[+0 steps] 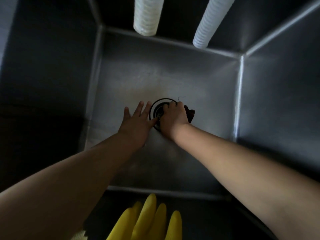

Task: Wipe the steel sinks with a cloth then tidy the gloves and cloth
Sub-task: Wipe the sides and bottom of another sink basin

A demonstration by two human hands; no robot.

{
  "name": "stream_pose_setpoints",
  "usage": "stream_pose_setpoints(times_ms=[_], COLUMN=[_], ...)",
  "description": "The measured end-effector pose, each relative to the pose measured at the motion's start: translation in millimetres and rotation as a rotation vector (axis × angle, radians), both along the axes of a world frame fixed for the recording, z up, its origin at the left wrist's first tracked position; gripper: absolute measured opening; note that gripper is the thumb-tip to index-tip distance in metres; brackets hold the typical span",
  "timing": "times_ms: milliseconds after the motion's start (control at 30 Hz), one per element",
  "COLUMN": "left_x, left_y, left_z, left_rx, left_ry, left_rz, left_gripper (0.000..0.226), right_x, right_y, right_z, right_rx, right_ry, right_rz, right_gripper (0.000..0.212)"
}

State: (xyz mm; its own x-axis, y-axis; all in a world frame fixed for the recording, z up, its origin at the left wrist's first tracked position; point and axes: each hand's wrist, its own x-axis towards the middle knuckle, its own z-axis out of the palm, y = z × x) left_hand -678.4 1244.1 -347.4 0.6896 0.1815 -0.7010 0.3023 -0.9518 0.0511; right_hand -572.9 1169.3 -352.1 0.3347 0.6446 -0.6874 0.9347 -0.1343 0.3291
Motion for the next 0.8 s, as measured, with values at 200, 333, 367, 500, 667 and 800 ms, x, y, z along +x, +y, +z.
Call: stream_pose_setpoints(times_ms=[200, 333, 367, 500, 667, 800], left_x=[-1.7, -0.1, 0.3, 2.1, 2.0, 0.8], left_y=[2.4, 1.5, 1.5, 1.2, -0.3, -0.4], left_z=[-1.4, 2.0, 3.0, 5.8, 4.5, 2.3], left_rx=[-0.001, -0.011, -0.017, -0.014, -0.020, -0.012], left_ry=[-0.006, -0.012, -0.013, 0.010, -0.013, -0.025], left_rz=[-0.001, 0.017, 0.020, 0.019, 0.038, 0.030], left_gripper=[0.103, 0.099, 0.098, 0.102, 0.102, 0.107], right_x=[6.9, 8.7, 8.5, 8.2, 5.5, 2.0], right_y=[-6.5, -13.1, -15.0, -19.8, -24.2, -26.2], right_z=[-2.5, -3.1, -3.4, -3.9, -5.7, -10.6], right_rx=[0.072, 0.172, 0.196, 0.263, 0.316, 0.332], right_ry=[0.108, 0.217, 0.232, 0.255, 0.244, 0.163], right_rz=[-0.121, -0.207, -0.218, -0.236, -0.212, -0.199], right_gripper=[0.047, 0.038, 0.037, 0.039, 0.044, 0.044])
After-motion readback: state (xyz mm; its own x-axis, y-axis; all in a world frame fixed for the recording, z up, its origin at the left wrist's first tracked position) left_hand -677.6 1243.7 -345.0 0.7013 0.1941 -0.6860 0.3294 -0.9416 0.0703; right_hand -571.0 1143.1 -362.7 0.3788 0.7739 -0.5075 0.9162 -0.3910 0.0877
